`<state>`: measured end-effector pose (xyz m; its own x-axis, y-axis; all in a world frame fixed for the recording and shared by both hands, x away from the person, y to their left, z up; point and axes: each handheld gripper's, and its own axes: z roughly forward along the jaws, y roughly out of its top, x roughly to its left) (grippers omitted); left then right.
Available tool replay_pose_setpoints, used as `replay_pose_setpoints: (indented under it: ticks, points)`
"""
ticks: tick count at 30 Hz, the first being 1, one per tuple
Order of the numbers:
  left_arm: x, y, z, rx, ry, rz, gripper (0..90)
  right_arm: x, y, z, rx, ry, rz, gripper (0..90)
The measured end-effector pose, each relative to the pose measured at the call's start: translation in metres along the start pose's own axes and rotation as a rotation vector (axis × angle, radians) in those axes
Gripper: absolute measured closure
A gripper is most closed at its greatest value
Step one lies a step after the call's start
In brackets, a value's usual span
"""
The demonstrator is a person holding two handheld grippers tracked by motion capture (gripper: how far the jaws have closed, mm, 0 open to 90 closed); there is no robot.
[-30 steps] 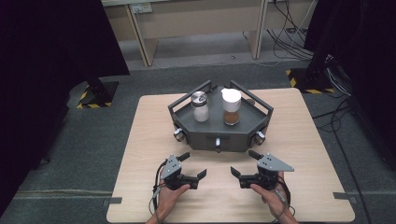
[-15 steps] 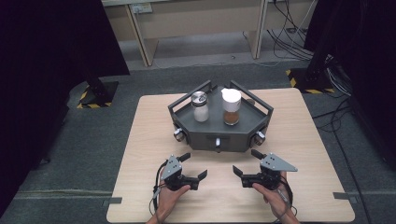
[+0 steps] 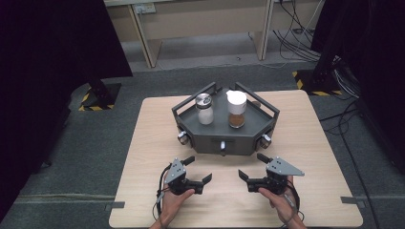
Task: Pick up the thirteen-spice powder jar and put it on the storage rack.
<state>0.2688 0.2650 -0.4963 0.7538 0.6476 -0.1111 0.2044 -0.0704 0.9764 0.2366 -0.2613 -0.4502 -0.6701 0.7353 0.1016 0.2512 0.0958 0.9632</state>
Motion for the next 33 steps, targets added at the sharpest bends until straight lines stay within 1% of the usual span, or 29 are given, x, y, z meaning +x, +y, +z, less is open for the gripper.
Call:
replay_pose_setpoints:
  ticks: [33]
  points:
    - [0.0004, -0.0002, -0.0001, 0.000, 0.002, -0.004, 1.9, 0.0000, -0.0014, 0.0004, 0.006, -0.002, 0.006, 3.8]
